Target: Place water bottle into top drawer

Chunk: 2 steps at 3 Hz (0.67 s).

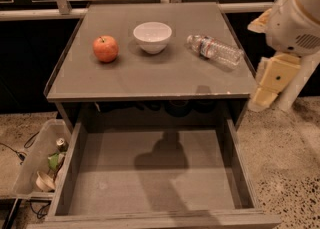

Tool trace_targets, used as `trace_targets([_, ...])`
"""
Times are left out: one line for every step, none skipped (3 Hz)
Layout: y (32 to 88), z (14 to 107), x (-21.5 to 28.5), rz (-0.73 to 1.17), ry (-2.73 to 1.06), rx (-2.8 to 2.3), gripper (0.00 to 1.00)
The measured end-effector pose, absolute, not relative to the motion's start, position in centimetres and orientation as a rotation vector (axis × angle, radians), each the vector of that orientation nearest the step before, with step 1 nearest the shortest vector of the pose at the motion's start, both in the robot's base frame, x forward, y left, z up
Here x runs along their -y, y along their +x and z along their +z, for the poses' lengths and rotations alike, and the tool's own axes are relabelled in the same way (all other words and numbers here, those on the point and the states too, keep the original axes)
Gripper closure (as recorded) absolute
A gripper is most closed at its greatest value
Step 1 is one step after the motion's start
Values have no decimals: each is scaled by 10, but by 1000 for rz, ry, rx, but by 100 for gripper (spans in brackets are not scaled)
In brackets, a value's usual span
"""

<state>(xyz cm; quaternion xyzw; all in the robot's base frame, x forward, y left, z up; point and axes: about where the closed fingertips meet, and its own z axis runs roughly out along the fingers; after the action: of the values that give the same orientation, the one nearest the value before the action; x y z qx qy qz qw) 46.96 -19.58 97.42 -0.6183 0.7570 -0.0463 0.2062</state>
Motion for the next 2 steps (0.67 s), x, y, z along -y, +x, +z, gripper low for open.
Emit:
trace_targets([508,971,194,-97,-1688,-2010,0])
trace_targets([548,965,200,-31,-1646,-1916,0])
